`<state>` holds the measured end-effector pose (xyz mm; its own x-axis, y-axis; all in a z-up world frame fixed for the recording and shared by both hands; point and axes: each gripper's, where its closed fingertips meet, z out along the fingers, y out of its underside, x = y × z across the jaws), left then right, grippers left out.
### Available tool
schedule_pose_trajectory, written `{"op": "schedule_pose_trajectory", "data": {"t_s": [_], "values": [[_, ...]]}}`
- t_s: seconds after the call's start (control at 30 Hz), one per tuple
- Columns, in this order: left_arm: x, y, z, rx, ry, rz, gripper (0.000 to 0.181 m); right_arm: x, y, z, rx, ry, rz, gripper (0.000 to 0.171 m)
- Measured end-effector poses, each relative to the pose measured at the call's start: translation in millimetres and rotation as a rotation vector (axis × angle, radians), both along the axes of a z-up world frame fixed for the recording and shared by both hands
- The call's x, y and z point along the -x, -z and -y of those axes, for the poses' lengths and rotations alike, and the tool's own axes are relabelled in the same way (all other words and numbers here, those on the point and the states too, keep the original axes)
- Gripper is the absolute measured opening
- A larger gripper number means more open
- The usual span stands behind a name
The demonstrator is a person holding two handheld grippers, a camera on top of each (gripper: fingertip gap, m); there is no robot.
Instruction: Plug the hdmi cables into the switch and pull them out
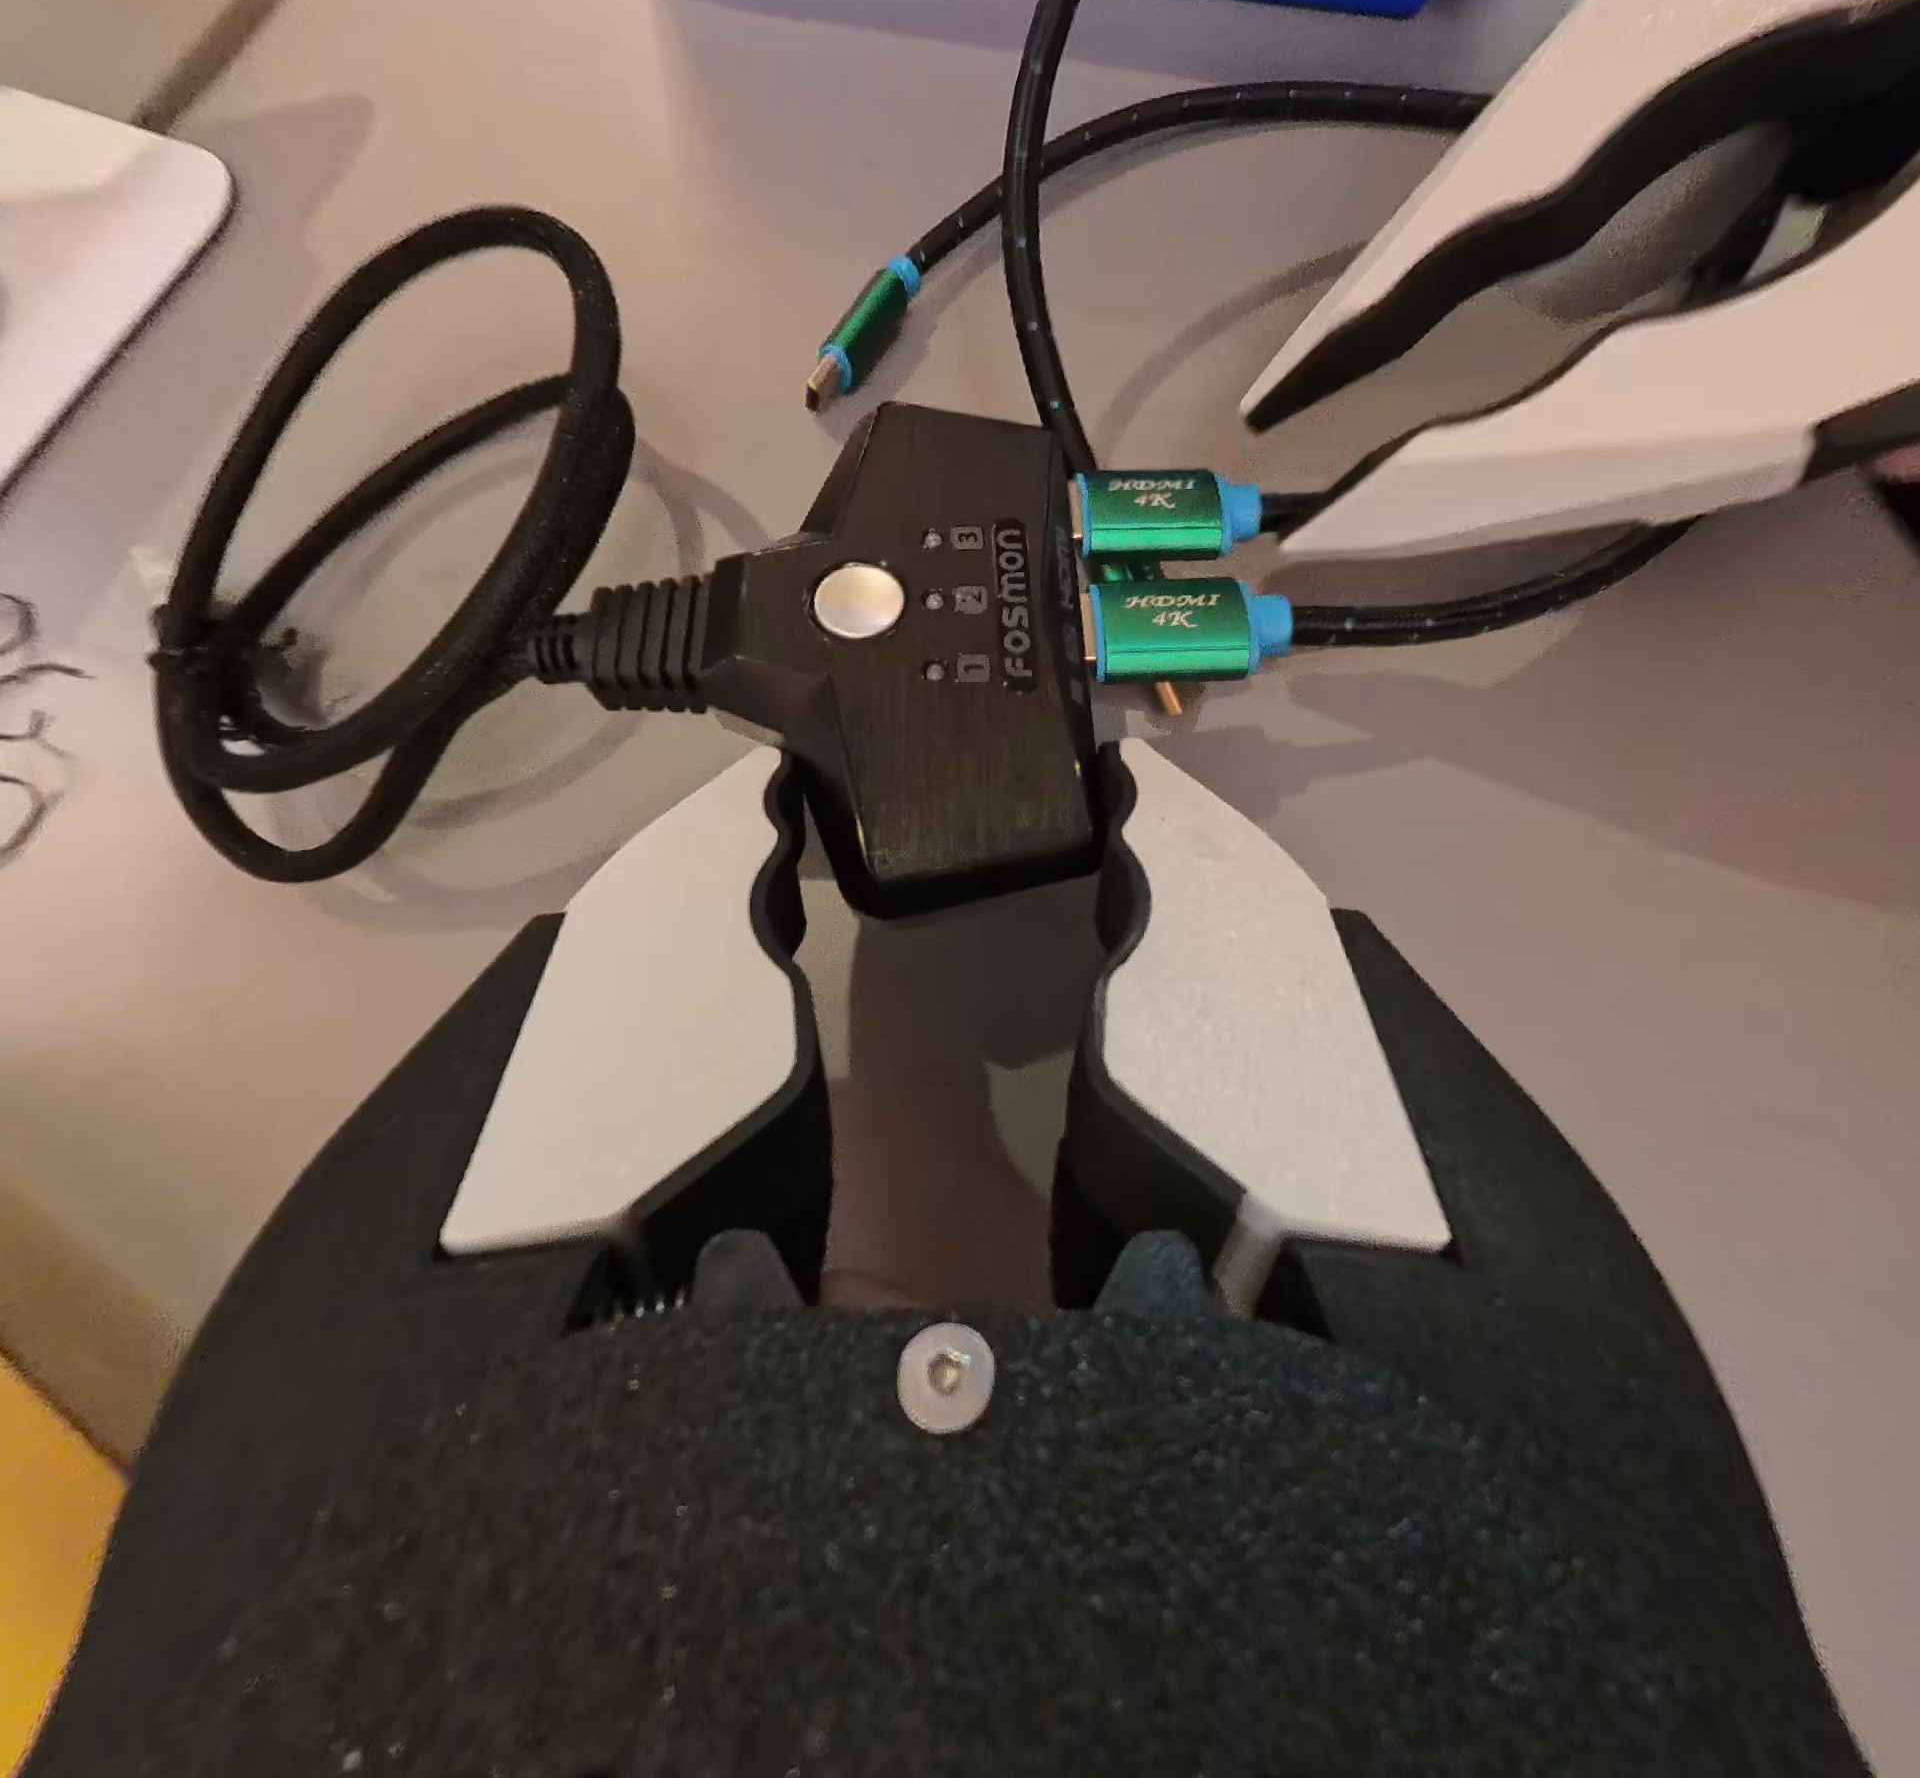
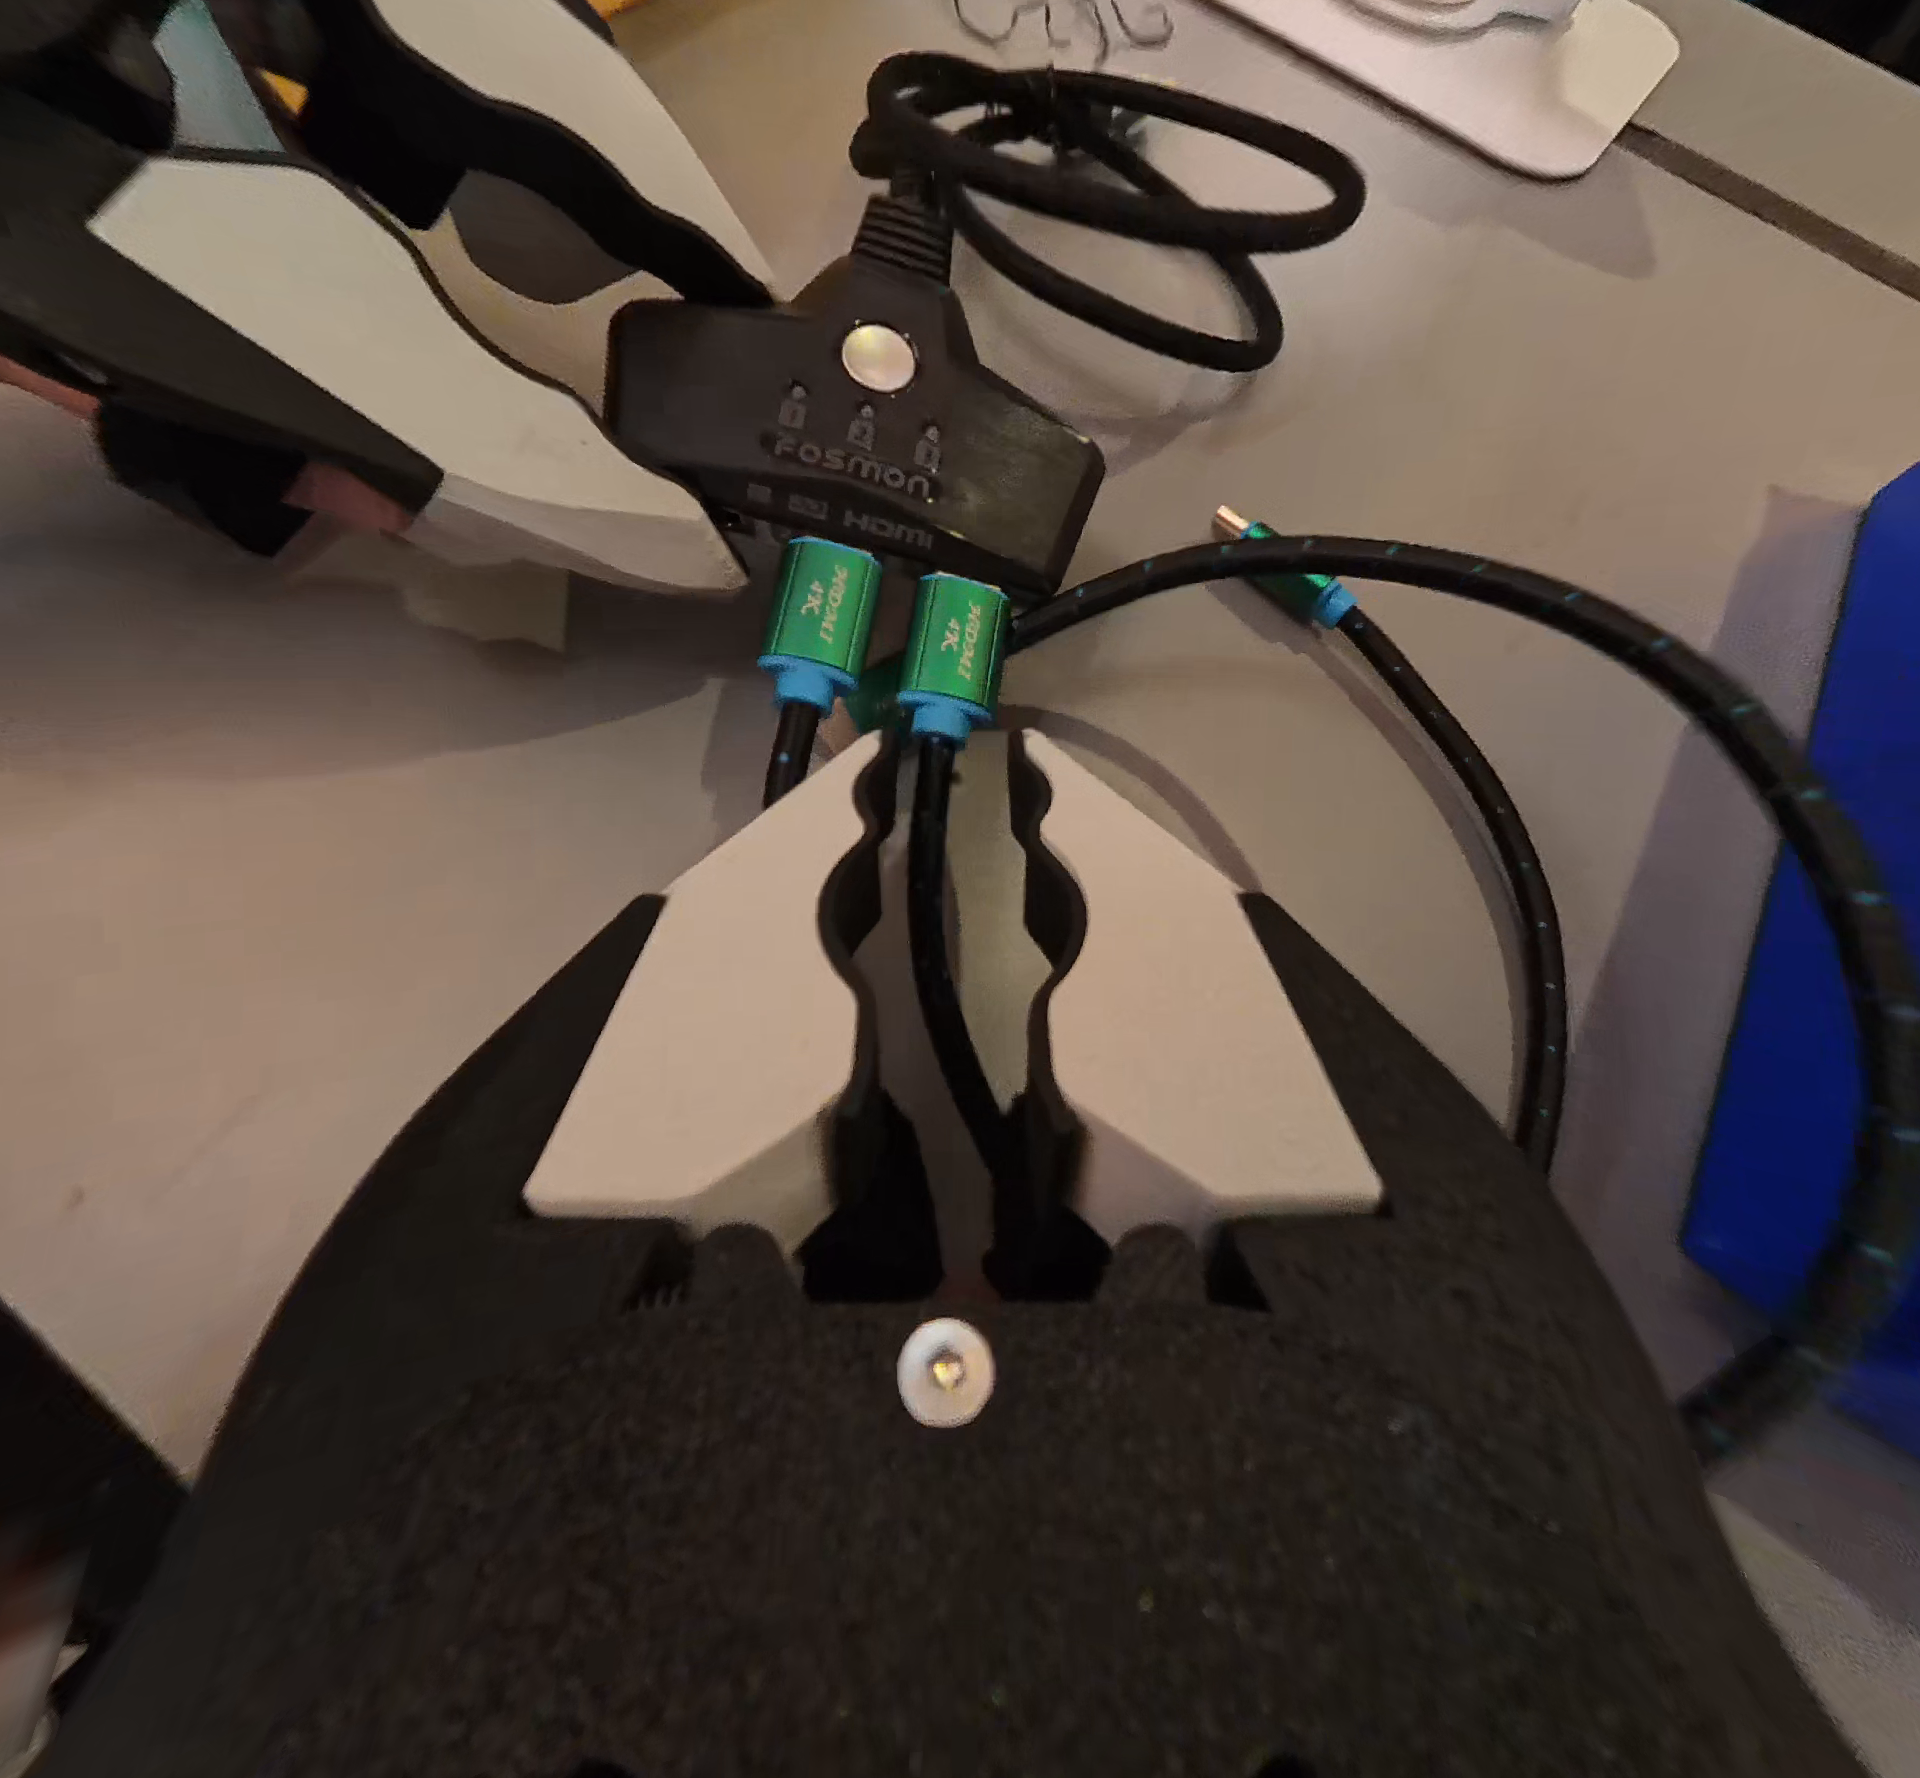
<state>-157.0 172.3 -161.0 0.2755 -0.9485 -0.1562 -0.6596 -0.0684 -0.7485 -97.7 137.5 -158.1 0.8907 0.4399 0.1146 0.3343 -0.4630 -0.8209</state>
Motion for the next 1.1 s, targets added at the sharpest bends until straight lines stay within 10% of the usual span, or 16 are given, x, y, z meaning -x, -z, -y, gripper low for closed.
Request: {"op": "schedule_pose_trajectory", "data": {"t_s": [0.57,0.9,1.1], "values": [[12,-82,24,-0.75,0.172,0.088,0.052,41,-94,-17,0.298,-0.789,-0.523,0.065],[12,-94,27,-0.978,0.113,0.074,0.05,58,-98,-3,0.395,-1.001,-0.363,0.027],[39,-86,24,-0.897,-0.042,0.079,0.028,17,-158,-33,0.23,-0.884,-0.166,0.021]]}}
